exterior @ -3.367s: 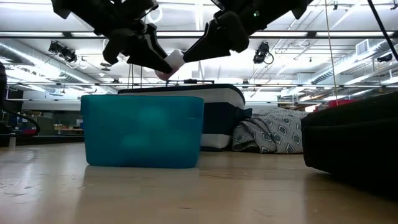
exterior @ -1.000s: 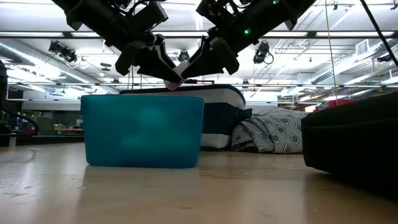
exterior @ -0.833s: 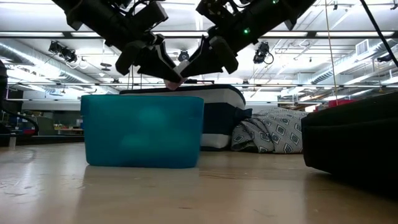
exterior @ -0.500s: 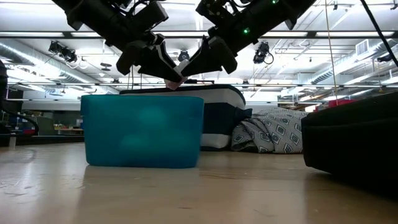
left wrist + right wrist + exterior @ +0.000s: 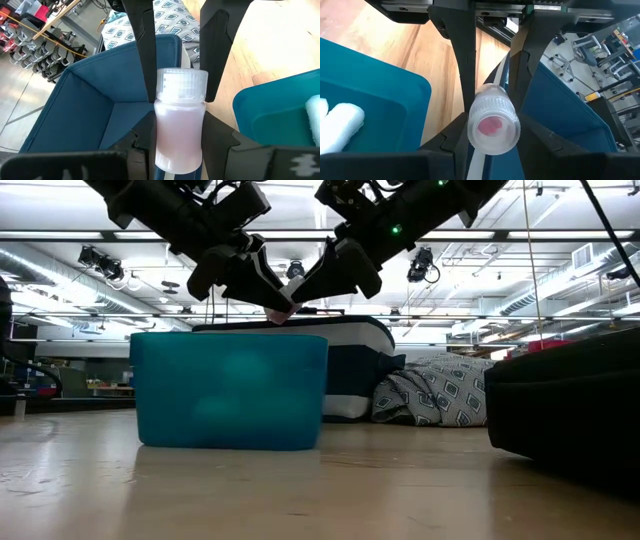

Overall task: Pick & place medical supplies in basket/bin
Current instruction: Put the right transparent bottle in the yellow bin

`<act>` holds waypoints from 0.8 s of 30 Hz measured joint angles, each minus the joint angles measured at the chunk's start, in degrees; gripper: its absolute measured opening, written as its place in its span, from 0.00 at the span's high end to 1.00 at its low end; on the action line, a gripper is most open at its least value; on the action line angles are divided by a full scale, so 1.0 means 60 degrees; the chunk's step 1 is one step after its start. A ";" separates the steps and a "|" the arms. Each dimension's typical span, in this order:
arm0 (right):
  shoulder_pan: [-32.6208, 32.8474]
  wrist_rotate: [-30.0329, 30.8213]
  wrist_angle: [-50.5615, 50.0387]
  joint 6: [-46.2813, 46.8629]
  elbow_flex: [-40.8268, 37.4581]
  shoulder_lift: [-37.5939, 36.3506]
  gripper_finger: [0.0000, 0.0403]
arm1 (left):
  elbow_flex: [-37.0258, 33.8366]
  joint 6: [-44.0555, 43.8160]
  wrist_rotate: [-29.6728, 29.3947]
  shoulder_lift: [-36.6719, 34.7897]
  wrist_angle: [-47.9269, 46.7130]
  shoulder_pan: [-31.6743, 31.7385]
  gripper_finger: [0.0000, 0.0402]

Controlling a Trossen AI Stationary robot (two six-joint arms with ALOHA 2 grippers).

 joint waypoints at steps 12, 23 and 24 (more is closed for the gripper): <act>0.0000 -0.0010 0.0028 0.0109 0.0000 -0.0007 0.67 | 0.0004 0.0074 -0.0528 0.0000 0.0018 -0.0115 0.69; 0.0000 -0.0005 0.0087 0.0273 -0.0007 -0.0015 0.67 | 0.0007 0.0629 -0.1560 -0.0006 -0.0021 -0.0959 0.30; 0.0000 0.0024 0.0115 0.0273 -0.0007 -0.0015 0.67 | 0.0007 0.0794 -0.1770 -0.0007 -0.0057 -0.1044 0.29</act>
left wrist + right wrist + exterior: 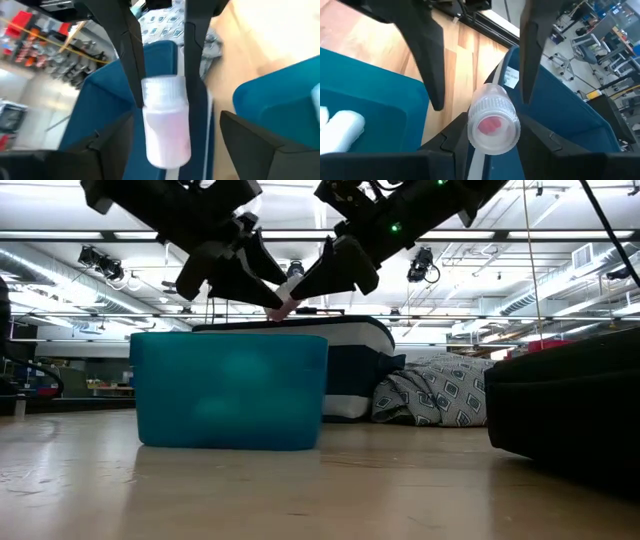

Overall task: Pick & place medical supplies in basket/bin
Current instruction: Put the right transparent bottle in the yellow bin

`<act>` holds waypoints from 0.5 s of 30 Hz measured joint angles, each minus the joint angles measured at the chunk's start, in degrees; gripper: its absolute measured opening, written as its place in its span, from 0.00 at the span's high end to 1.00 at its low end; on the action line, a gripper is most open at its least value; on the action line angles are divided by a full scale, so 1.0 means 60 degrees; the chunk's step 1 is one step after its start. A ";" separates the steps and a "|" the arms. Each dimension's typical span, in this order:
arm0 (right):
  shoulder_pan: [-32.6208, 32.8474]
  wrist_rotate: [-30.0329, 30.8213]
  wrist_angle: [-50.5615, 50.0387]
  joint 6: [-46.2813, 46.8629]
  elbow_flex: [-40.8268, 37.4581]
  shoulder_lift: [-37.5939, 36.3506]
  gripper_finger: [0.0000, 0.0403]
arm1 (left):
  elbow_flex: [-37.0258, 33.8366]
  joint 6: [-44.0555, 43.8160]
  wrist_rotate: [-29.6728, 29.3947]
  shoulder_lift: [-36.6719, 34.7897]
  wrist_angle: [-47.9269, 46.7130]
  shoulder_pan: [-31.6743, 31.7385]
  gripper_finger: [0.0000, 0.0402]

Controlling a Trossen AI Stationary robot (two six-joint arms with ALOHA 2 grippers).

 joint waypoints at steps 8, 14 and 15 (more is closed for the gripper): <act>0.0028 0.0302 -0.0094 0.0134 0.0000 0.0000 0.67 | 0.0000 -0.0112 -0.1614 -0.0169 -0.0514 -0.0430 0.30; 0.0289 0.0243 -0.0548 0.0573 0.0000 -0.0140 0.67 | 0.0000 -0.0692 -0.1491 -0.0416 -0.0773 -0.0620 0.31; 0.0352 0.0160 -0.0679 0.0688 0.0000 -0.0219 0.67 | 0.0000 -0.0781 -0.1366 -0.0470 -0.0797 -0.0648 0.31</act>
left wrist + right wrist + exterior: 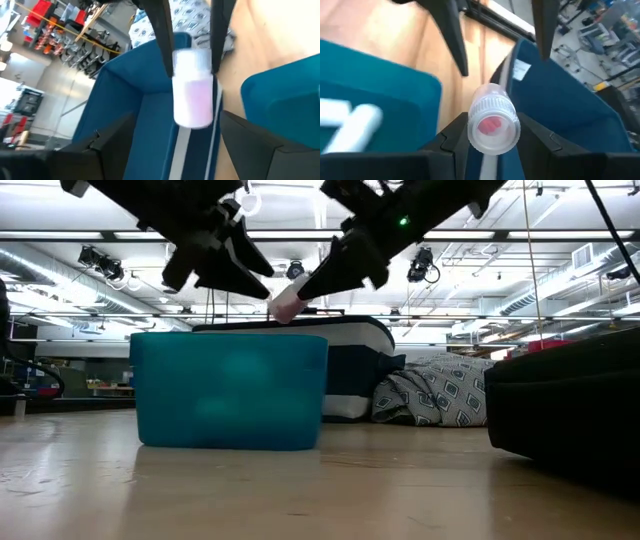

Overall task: Pick & place medical supplies in basket/bin
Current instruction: Put the right transparent bottle in the yellow bin

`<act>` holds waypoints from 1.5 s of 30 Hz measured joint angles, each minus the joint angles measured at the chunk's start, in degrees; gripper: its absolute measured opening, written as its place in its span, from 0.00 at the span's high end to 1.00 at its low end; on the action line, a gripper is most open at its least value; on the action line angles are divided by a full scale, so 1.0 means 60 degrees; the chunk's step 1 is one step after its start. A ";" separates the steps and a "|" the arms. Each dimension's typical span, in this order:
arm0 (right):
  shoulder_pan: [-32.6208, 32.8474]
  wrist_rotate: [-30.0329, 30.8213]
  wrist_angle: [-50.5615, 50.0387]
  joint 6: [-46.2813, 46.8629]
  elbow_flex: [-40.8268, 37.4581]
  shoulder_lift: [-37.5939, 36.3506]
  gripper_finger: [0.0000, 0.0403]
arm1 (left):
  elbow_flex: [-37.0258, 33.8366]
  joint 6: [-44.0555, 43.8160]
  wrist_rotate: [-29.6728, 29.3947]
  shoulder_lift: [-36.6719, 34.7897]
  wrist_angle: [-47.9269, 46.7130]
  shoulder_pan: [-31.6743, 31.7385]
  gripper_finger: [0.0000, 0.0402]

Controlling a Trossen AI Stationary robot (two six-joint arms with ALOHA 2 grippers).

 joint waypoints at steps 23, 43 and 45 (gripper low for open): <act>0.1491 -0.3254 0.1997 0.1454 0.0000 -0.0994 0.67 | 0.0000 -0.1128 0.3628 -0.1486 -0.0061 -0.0049 0.31; 0.1785 -0.3328 1.2147 0.2541 -0.5598 -0.1045 0.67 | -0.0011 -0.1571 0.4152 -0.2302 -0.0090 -0.0057 0.31; 0.1979 -0.2761 1.2165 0.2813 -0.6063 -0.1089 0.67 | -0.0011 -0.1609 0.4152 -0.2291 -0.0086 -0.0057 0.31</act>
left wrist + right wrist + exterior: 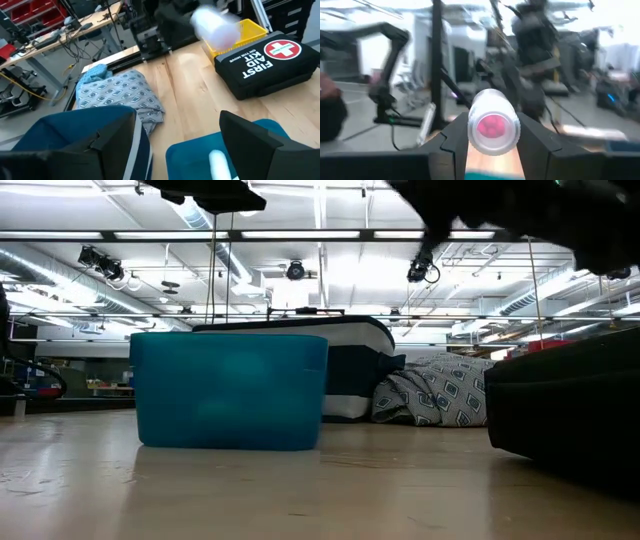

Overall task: Pick & place medical supplies in basket/bin
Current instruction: Put the right transparent bottle in the yellow bin

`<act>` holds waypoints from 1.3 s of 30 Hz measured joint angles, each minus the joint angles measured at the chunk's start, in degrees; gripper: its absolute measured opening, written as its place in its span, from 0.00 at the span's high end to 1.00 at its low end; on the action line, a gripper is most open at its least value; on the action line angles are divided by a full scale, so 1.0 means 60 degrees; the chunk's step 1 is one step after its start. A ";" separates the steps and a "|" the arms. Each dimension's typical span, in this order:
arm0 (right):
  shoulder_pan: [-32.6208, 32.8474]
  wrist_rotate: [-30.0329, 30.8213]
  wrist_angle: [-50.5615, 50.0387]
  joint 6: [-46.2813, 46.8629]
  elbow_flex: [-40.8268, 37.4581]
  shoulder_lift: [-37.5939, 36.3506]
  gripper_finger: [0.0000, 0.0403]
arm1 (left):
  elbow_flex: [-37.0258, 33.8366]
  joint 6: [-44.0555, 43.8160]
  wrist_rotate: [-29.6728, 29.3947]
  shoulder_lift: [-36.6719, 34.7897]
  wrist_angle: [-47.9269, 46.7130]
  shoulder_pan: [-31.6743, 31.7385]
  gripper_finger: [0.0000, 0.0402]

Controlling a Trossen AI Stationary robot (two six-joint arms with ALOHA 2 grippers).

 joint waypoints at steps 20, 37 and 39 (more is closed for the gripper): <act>0.4405 0.3100 -0.1106 0.3363 -0.3160 -0.3147 0.67 | 0.0000 -0.0161 -0.0004 0.0029 -0.0109 0.0007 0.31; 0.7124 0.5414 -0.5548 0.6614 -0.3186 -0.5657 0.67 | 0.0000 -0.0131 -0.0004 0.0033 -0.0116 0.0007 0.31; 0.7359 0.5285 -0.5453 0.6407 -0.3186 -0.5657 0.67 | 0.0000 -0.0135 -0.0004 0.0033 -0.0116 0.0007 0.31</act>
